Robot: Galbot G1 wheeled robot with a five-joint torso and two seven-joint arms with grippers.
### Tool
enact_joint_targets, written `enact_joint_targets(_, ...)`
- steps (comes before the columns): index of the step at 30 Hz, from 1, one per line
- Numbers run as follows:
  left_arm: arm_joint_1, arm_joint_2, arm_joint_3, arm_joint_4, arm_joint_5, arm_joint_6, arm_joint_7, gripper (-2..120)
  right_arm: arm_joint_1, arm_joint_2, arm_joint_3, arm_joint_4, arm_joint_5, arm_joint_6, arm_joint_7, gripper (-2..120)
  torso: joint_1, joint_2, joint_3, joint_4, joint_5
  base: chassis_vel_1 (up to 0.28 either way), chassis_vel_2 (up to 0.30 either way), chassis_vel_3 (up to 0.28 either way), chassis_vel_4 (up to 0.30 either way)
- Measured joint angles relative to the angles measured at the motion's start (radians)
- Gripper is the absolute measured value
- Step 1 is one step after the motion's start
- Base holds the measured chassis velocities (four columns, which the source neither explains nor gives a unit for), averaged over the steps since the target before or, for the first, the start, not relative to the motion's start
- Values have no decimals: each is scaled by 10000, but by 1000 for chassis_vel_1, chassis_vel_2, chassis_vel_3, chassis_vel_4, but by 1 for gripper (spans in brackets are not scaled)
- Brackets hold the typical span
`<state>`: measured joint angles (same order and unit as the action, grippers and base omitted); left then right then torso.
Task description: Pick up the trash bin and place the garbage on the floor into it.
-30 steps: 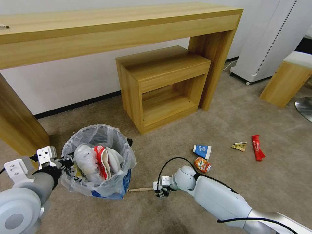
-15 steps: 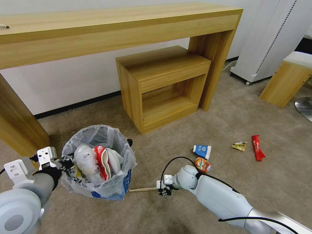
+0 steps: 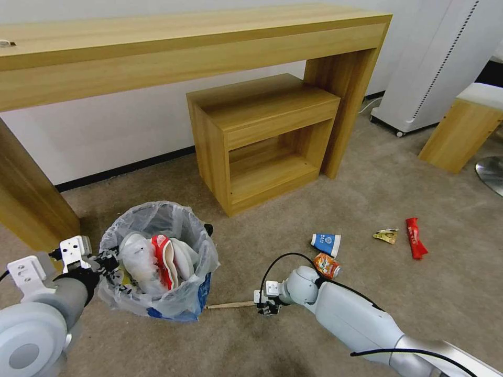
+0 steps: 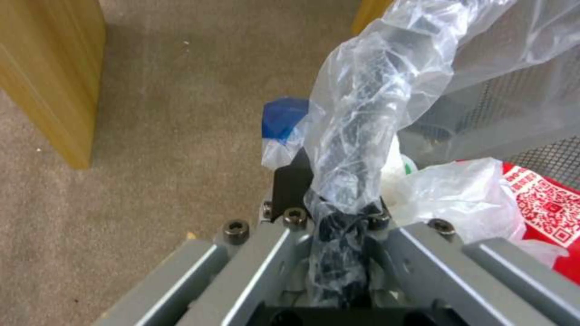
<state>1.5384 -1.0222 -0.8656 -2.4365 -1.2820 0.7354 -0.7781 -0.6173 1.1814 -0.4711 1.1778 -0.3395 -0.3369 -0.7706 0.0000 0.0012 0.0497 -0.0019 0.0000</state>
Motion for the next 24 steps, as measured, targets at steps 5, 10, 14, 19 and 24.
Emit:
enact_joint_targets(5,-18,-5,38,40,5,0,15,1,0,63,39,-141,-99,144,-46,34,0,0,0,0,0,0,0,0,0)
enact_joint_targets(10,-39,-6,61,63,14,0,34,1,11,119,103,-319,-159,219,-52,22,0,0,0,1,0,0,0,0,0)
enact_joint_targets(14,-45,-19,74,67,22,0,39,1,20,121,145,-392,-163,248,-52,22,0,0,0,0,1,0,0,0,0)
enact_joint_targets(19,-45,-22,76,68,41,0,40,1,41,119,186,-401,-178,260,-49,22,0,0,0,0,0,0,0,0,0)
enact_joint_targets(24,-40,-23,76,63,64,0,41,1,70,111,210,-351,-183,261,-47,17,0,0,0,0,0,0,0,0,0)
